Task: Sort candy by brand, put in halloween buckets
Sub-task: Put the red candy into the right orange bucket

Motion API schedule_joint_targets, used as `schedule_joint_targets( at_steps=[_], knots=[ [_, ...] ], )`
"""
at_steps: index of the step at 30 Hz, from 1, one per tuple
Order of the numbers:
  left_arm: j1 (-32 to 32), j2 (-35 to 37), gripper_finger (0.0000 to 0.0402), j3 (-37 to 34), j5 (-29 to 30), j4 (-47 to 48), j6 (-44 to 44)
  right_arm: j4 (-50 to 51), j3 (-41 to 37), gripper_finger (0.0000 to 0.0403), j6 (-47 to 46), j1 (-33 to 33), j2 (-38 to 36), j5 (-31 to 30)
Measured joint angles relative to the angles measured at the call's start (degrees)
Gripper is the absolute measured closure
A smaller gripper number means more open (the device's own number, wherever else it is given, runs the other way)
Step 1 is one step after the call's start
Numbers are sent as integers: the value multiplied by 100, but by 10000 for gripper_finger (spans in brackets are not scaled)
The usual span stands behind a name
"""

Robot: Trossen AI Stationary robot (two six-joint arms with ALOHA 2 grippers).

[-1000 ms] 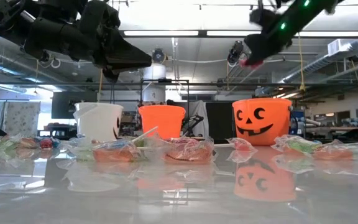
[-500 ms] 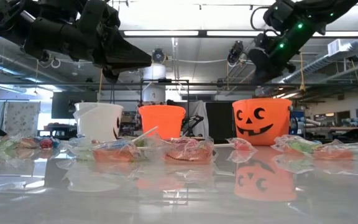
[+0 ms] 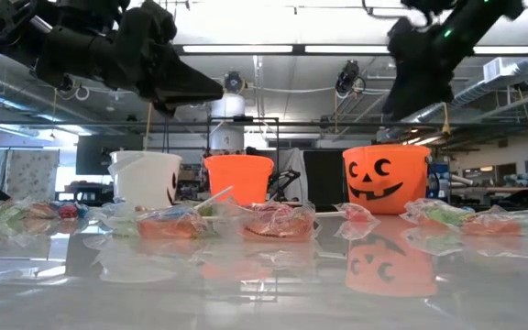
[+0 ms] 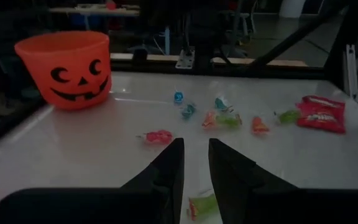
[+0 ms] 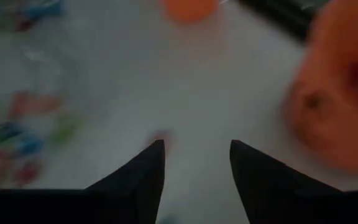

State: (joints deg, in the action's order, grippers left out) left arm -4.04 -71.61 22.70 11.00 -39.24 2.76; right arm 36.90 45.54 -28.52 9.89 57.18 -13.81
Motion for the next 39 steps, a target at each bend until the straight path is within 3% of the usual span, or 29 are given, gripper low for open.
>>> schedule_joint_targets(
  at_steps=[11, 20, 23, 30, 39],
  knots=[
    [236, 2, 321, 2, 134, -355, -382, 508, 7, 240, -3391, -3099, 367, 416],
    [330, 2, 321, 2, 200, -552, -384, 379, 7, 241, -5875, -4648, 1648, 1654],
    [330, 2, 321, 1, 200, -555, -382, -89, 7, 241, -6371, -5034, 2092, 1979],
    [330, 2, 321, 2, 200, -556, -382, -1530, 7, 241, -6644, -5381, 2891, 1524],
    [330, 2, 321, 2, 202, -556, -387, -1741, 39, 241, -6708, -5374, 3700, 1902]
  ],
)
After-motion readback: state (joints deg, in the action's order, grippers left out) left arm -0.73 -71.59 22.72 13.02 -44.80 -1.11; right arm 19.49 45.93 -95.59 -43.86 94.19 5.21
